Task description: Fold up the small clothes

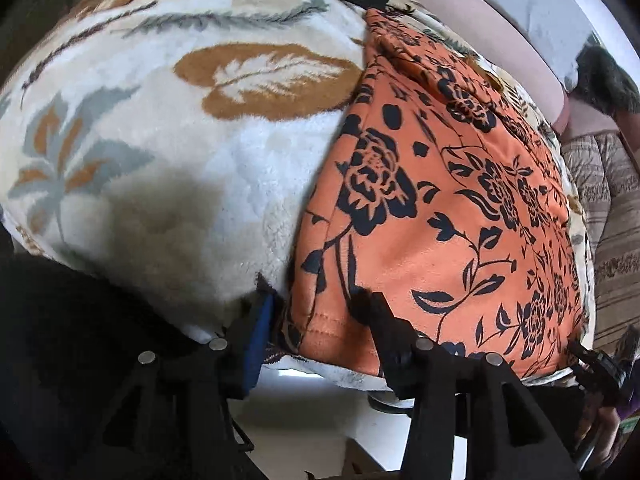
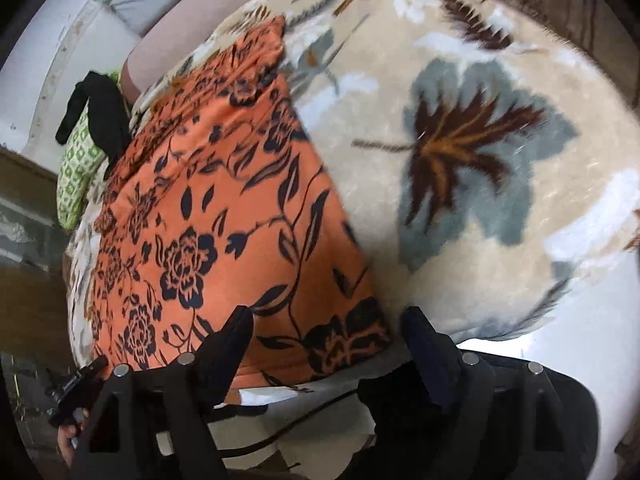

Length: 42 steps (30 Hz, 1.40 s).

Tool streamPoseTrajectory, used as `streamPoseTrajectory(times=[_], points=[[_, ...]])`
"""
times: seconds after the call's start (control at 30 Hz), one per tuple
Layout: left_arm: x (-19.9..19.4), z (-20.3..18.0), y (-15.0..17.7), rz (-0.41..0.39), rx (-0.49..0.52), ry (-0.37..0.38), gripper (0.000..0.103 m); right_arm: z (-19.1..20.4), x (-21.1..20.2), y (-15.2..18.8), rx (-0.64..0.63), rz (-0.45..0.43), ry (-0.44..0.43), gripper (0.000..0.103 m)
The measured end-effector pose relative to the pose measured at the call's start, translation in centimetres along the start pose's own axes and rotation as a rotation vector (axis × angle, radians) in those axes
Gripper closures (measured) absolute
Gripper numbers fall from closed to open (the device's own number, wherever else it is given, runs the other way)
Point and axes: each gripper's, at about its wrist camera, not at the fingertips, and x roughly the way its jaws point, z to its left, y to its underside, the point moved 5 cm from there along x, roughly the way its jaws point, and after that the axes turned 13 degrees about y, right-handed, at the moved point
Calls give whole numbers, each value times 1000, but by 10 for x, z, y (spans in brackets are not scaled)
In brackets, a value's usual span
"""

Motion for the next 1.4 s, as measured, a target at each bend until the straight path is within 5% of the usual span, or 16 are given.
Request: streamPoseTrajectory(times=[0.03, 0.1, 0.23, 0.37, 0.47, 0.6, 0.67, 0.7, 0.77, 0.8, 0.87, 0.97, 1.07, 1.2, 1.3, 1.4], points=[[2, -6, -3, 0, 37, -14, 93, 1, 4, -2, 6, 3, 20, 53], [-4, -14, -6, -17, 36, 28, 95, 0, -3, -9, 33, -12, -22, 93], [-43, -29, -10, -138, 48, 65, 95, -3, -58, -13, 74, -123, -98, 95], [-2, 1, -1, 9, -31, 15, 95, -17, -27, -13, 93, -27, -8, 90], [-3, -1, -4, -6, -13, 9, 88, -13, -24, -5, 92, -18, -47, 90], [-3, 1, -3, -13, -58, 22, 49, -14, -25, -6, 106, -39, -63, 30], [3, 3, 0, 11, -77, 31, 49, -20, -21, -12, 124, -40, -71, 30], [4, 4, 0, 16, -73, 34, 50, -20, -20, -13, 131, -41, -88, 31], [8, 0, 0, 24, -25, 16, 90, -20, -17, -13, 108, -28, -96, 57], [10, -2, 1, 28, -16, 23, 92, -18, -12, -14, 106, -14, -93, 82], [6, -3, 0, 22, -27, 47, 94, -16, -3, -13, 107, 15, -90, 94], [-2, -7, -4, 4, -30, 70, 94, -17, -15, -12, 128, 1, -138, 95], [11, 3, -2, 69, -112, 75, 94, -21, -16, -17, 130, 3, -132, 95], [-8, -20, -13, 17, -1, 56, 94, -22, -28, -17, 138, -2, -173, 95], [8, -5, -11, 115, -137, 75, 94, -29, -15, -20, 179, 56, -187, 95], [-25, -38, -36, 13, -48, 145, 94, -16, -37, -36, 160, 11, -254, 95]])
